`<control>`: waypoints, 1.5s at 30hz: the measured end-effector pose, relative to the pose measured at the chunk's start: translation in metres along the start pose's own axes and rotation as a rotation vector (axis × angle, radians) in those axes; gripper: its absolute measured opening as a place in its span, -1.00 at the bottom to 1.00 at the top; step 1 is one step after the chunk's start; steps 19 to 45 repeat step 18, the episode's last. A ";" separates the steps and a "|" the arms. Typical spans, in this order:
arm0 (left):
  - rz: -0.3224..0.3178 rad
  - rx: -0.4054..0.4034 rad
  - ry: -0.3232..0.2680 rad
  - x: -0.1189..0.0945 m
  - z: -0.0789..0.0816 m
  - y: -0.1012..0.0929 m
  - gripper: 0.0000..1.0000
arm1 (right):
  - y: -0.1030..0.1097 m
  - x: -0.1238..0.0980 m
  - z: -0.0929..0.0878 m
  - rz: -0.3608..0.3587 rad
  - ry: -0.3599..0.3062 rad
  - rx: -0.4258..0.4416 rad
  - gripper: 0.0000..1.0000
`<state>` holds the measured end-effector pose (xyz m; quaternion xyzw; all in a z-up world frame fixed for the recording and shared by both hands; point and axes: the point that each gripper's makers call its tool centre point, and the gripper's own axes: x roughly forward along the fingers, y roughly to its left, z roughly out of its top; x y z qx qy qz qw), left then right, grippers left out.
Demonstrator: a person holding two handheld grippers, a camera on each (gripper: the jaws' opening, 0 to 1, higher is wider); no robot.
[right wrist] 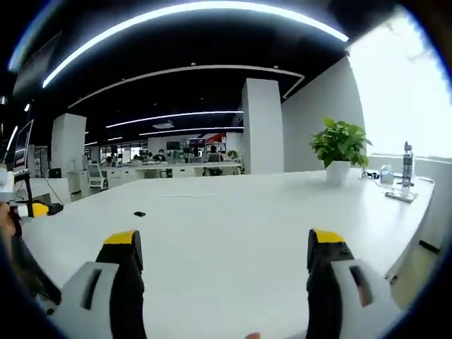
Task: Snap the two parts of the plastic buckle together until the buckle closes and remains connected.
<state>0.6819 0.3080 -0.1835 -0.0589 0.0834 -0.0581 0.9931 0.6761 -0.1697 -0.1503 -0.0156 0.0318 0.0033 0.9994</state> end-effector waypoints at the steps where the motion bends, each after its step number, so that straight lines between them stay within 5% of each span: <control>1: -0.002 0.010 0.002 -0.002 0.000 -0.001 0.97 | -0.001 -0.001 0.000 -0.001 -0.004 -0.005 0.96; 14: 0.038 -0.007 -0.036 -0.024 0.004 0.007 0.97 | 0.007 -0.014 -0.010 0.050 0.003 0.016 0.94; 45: 0.041 -0.005 -0.030 -0.024 0.002 0.009 0.96 | 0.014 -0.011 -0.013 0.069 0.011 0.009 0.93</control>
